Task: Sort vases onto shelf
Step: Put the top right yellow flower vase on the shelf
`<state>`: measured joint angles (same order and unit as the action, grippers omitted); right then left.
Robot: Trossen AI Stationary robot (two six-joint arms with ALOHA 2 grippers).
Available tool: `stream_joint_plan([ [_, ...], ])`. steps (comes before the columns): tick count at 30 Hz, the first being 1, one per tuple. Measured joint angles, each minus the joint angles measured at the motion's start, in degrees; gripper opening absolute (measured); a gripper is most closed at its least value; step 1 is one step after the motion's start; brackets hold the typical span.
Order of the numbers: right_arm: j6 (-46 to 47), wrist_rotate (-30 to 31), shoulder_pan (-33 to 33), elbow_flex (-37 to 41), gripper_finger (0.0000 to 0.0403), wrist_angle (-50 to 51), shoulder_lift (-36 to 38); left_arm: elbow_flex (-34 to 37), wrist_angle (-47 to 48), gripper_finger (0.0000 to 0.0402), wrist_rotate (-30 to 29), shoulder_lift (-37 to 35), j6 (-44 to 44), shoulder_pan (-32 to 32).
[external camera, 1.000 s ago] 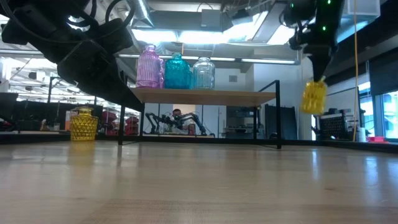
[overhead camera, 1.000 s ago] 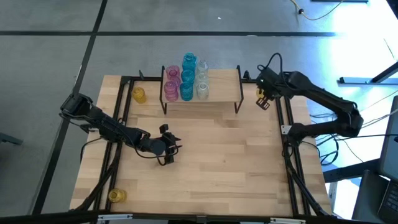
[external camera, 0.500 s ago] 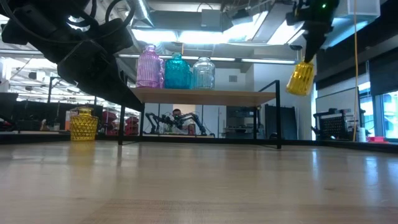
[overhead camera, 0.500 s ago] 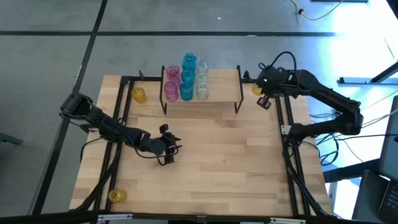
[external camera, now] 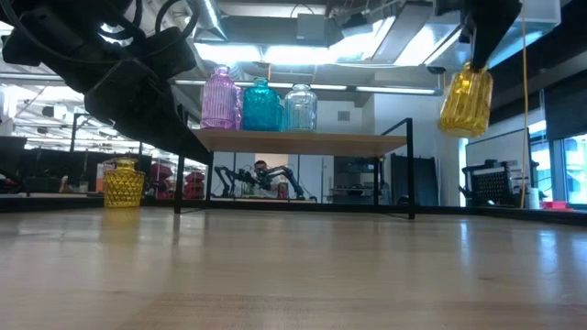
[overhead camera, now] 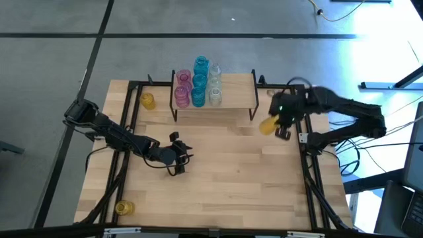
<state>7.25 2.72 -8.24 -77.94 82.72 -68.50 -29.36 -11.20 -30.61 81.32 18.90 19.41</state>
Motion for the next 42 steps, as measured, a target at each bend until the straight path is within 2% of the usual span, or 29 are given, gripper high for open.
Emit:
stream_joint_plan([
  [5,-1.2,-0.8,7.9,5.1,0.0003,-10.7,-1.1,0.0,0.0,0.0137,0.0,0.0,0.0,0.0],
  [10,-3.1,-0.9,11.9,8.1,0.0003,-16.7,-5.7,0.0,0.0,0.0137,0.0,0.0,0.0,0.0],
  [21,-4.9,-0.8,12.4,8.6,0.0003,-18.6,-19.1,0.0,0.1,0.0137,0.2,0.0,0.0,0.0],
  [29,-4.5,-0.8,12.4,8.6,0.0007,-20.2,-22.3,0.0,0.1,0.0137,0.2,0.0,0.0,0.0],
  [32,-4.4,-2.0,12.4,8.6,0.0033,-21.7,-22.4,0.0,0.1,0.0137,0.2,0.0,0.0,0.0],
  [38,-4.5,-2.3,12.4,8.5,0.0112,-21.4,-22.4,0.0,0.1,0.0137,0.3,0.0,-0.1,0.0],
  [42,-4.5,-2.3,12.4,6.4,0.014,-17.3,-21.9,0.0,0.1,0.0137,0.3,0.0,-0.1,0.0],
])
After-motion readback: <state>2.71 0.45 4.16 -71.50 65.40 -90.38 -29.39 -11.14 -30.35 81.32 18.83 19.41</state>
